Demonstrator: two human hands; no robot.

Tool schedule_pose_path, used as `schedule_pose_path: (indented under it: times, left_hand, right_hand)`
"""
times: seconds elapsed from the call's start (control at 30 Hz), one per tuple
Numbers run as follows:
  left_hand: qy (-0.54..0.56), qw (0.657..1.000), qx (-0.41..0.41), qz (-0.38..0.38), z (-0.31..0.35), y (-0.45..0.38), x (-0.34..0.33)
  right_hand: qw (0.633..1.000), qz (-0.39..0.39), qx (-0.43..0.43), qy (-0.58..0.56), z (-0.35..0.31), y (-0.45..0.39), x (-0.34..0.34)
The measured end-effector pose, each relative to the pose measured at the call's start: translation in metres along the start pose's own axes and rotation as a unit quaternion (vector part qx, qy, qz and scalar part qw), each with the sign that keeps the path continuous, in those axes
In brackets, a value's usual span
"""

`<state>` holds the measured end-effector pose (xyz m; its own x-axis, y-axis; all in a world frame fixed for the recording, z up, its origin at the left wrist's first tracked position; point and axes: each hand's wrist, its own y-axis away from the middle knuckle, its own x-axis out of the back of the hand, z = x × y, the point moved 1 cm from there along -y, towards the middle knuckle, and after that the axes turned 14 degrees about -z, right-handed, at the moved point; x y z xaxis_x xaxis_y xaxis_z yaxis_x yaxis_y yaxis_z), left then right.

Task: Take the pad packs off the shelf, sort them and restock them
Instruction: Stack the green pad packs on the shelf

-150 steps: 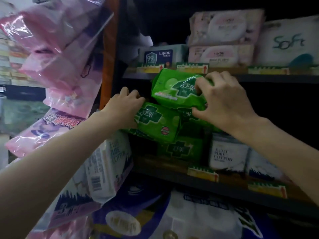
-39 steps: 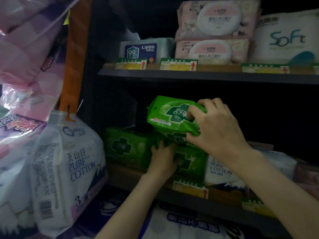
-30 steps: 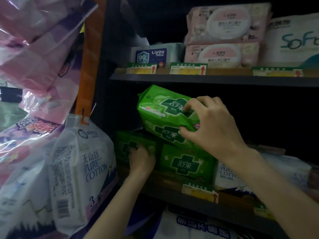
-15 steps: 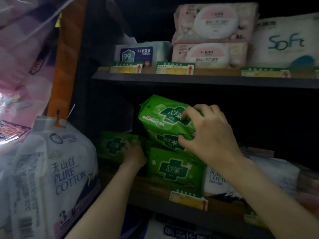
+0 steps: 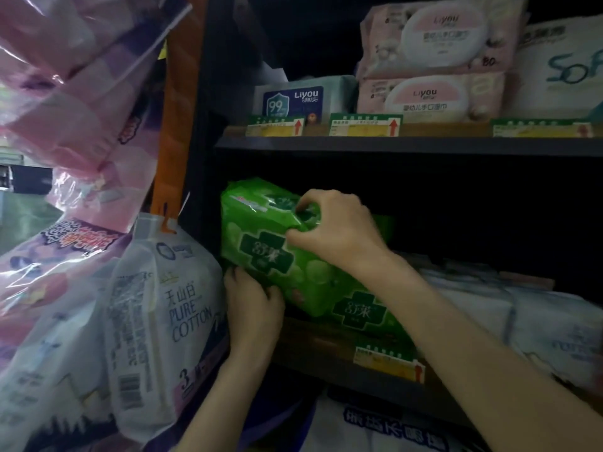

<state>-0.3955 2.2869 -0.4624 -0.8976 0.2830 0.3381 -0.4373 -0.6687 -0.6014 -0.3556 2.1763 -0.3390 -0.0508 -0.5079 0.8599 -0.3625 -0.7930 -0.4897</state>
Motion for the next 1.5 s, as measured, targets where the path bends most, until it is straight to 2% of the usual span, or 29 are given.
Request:
schedule_pose_path:
  times: [0.07, 0.13, 0.2, 0.27, 0.33, 0.4, 0.43, 0.57, 0.77, 0.97, 1.07, 1.17, 1.23, 1.27, 1.33, 1.43, 1.5]
  left_hand:
    - [-0.024, 1.000, 0.010, -0.008, -0.006, 0.001, 0.002]
    - [-0.041, 0.997, 0.008, -0.068, -0.010, -0.002, 0.000]
    - [-0.021, 0.991, 0.003, -0.133, -0.009, -0.005, -0.002]
    - [-0.024, 0.987, 0.007, -0.161, -0.008, -0.010, -0.002]
    - [-0.081, 0.982, 0.034, -0.166, -0.008, -0.014, -0.001]
    - [-0.141, 0.975, 0.051, -0.164, -0.009, -0.019, 0.001]
    - [-0.159, 0.973, 0.052, -0.160, -0.009, -0.022, 0.001]
    - [-0.245, 0.960, 0.051, -0.125, -0.016, -0.034, 0.000]
    - [-0.337, 0.931, 0.081, -0.117, -0.015, -0.058, -0.003]
    - [-0.460, 0.880, 0.060, -0.107, -0.030, -0.046, -0.012]
    - [-0.446, 0.880, 0.071, -0.146, -0.032, -0.055, -0.011]
    - [-0.367, 0.905, 0.091, -0.196, -0.028, -0.059, -0.012]
    - [-0.319, 0.923, 0.091, -0.196, -0.026, -0.056, -0.013]
    - [-0.310, 0.927, 0.086, -0.192, -0.026, -0.054, -0.012]
    - [-0.322, 0.926, 0.079, -0.182, -0.025, -0.051, -0.011]
    - [-0.385, 0.907, 0.076, -0.152, -0.018, -0.052, -0.011]
    - [-0.453, 0.881, 0.051, -0.124, -0.013, -0.054, -0.011]
  right_hand:
    - [0.998, -0.043, -0.032, -0.027, -0.001, -0.027, -0.015]
    - [0.994, -0.090, -0.045, -0.033, 0.000, -0.048, -0.037]
    - [0.985, -0.140, -0.042, -0.089, 0.002, -0.063, -0.061]
    - [0.977, -0.152, -0.028, -0.148, 0.005, -0.067, -0.073]
    - [0.977, -0.125, -0.029, -0.170, 0.012, -0.062, -0.069]
    - [0.987, -0.098, -0.032, -0.120, 0.024, -0.048, -0.057]
    - [0.988, -0.108, -0.030, -0.103, 0.031, -0.040, -0.051]
    - [0.969, -0.230, -0.027, -0.087, 0.036, -0.024, -0.061]
    - [0.951, -0.259, -0.118, -0.121, 0.038, -0.045, -0.087]
    - [0.929, -0.327, -0.130, -0.115, 0.035, -0.039, -0.128]
    - [0.950, -0.283, -0.102, -0.081, 0.033, -0.035, -0.120]
    - [0.982, -0.186, -0.039, 0.013, 0.038, -0.027, -0.091]
    - [0.986, -0.137, -0.015, 0.097, 0.050, -0.023, -0.069]
    - [0.978, -0.143, -0.031, 0.147, 0.060, -0.023, -0.061]
    - [0.945, -0.222, -0.105, 0.216, 0.083, -0.024, -0.051]
    - [0.914, -0.342, -0.151, 0.157, 0.100, -0.021, -0.053]
    - [0.918, -0.337, -0.123, 0.169, 0.104, -0.018, -0.057]
